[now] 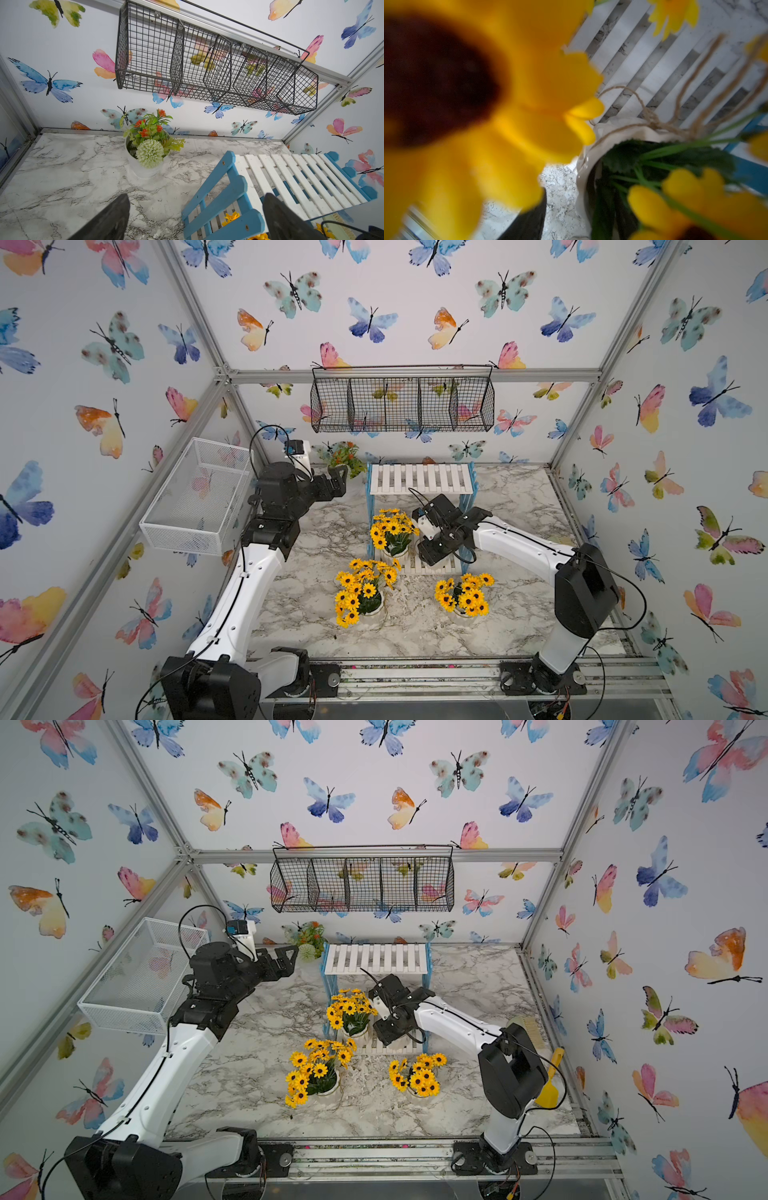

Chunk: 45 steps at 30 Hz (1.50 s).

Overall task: Take the sunflower pots off the shelves
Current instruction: Pick up the sunflower pot from the shelf.

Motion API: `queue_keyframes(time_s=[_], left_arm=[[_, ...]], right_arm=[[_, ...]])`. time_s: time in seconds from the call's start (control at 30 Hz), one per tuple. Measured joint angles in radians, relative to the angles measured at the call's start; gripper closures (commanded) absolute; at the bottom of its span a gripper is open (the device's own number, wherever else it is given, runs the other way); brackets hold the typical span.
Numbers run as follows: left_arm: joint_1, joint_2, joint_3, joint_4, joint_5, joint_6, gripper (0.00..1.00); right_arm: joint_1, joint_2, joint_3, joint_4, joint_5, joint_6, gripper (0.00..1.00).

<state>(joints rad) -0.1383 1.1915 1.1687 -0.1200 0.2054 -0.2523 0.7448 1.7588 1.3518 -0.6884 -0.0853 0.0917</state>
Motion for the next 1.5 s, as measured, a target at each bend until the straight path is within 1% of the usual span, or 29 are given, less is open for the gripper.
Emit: queue_keyframes(time_s=[0.23, 0.37, 0.73, 1.0, 1.13, 1.27, 1.4, 1.5], left_arm=[[0.001, 0.000, 0.000, 0.006, 0.002, 0.000, 0.01], [0.001, 0.000, 0.000, 0.007, 0.003, -0.001, 0.01], [0.003, 0.001, -0.005, 0.010, 0.003, -0.003, 0.01], [0.008, 0.001, -0.012, 0.010, 0.003, -0.003, 0.01], [0.008, 0.001, -0.012, 0.010, 0.003, -0.003, 0.01], [0.008, 0.001, -0.012, 0.010, 0.003, -0.003, 0.01], [0.008, 0.001, -0.012, 0.010, 0.003, -0.004, 0.01], [0.008, 0.001, -0.012, 0.011, 0.003, -0.006, 0.01]], right_arm=[[0.000, 0.010, 0.002, 0.002, 0.024, -0.010, 0.55], [0.000, 0.011, 0.002, 0.002, 0.031, -0.015, 0.62], [-0.002, 0.015, 0.001, 0.010, 0.035, -0.026, 0.66], [-0.001, 0.017, 0.000, 0.017, 0.037, -0.029, 0.80], [-0.001, 0.016, 0.000, 0.020, 0.038, -0.032, 0.85], [0.000, 0.014, 0.000, 0.023, 0.039, -0.032, 0.87], [0.002, 0.010, 0.000, 0.024, 0.046, -0.032, 0.91], [0.009, 0.004, 0.000, 0.024, 0.062, -0.032, 0.97]])
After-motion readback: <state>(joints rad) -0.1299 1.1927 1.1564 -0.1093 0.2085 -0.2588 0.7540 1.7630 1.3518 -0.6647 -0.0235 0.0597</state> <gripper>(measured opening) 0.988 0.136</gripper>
